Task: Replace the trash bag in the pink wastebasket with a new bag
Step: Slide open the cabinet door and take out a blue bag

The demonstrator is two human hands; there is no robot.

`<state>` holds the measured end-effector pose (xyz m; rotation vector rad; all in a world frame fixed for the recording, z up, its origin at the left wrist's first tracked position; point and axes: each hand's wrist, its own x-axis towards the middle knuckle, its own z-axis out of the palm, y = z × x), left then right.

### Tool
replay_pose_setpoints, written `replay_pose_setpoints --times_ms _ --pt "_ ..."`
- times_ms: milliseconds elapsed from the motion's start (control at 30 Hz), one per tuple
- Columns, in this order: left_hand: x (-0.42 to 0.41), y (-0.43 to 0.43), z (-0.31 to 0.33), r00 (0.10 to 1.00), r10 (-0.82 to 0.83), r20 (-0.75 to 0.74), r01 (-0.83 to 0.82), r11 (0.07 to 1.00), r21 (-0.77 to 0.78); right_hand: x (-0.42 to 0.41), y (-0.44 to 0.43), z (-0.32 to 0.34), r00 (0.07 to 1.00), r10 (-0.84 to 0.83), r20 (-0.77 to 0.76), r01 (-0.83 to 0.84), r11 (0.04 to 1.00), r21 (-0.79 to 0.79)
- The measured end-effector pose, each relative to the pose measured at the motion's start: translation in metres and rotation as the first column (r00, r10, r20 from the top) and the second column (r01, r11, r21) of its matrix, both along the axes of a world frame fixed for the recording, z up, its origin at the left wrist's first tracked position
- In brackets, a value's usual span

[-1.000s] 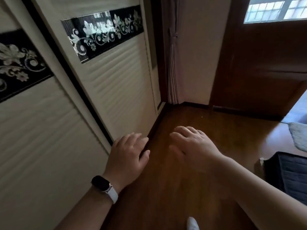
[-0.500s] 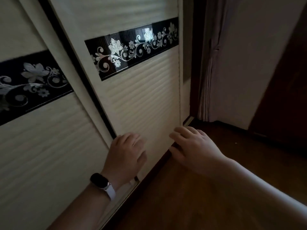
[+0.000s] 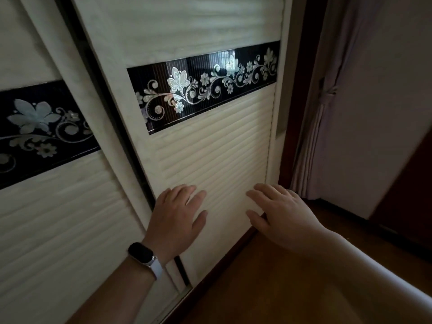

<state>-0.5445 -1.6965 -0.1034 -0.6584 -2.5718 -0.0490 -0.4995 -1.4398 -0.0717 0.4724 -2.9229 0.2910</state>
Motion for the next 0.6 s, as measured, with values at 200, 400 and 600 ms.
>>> replay_pose_setpoints --times_ms 200,400,600 --pt "-0.088 -0.031 0.028 0.982 0.069 -0.176 -0.055 0.995 0.080 -0.103 -0.024 0.030 0.998 0.047 -0.045 -0.046 0.998 0.038" --pt "-0.153 -0.068 0.065 0.923 0.128 -0.364 -0.111 0.992 0.066 -0.185 -0.063 0.045 0.985 0.092 -0.148 -0.089 0.996 0.029" --pt "-0.185 -0.091 0.106 0.846 0.175 -0.504 -0.166 0.984 0.062 -0.246 -0.092 0.069 0.925 0.204 -0.320 -0.211 0.977 0.012"
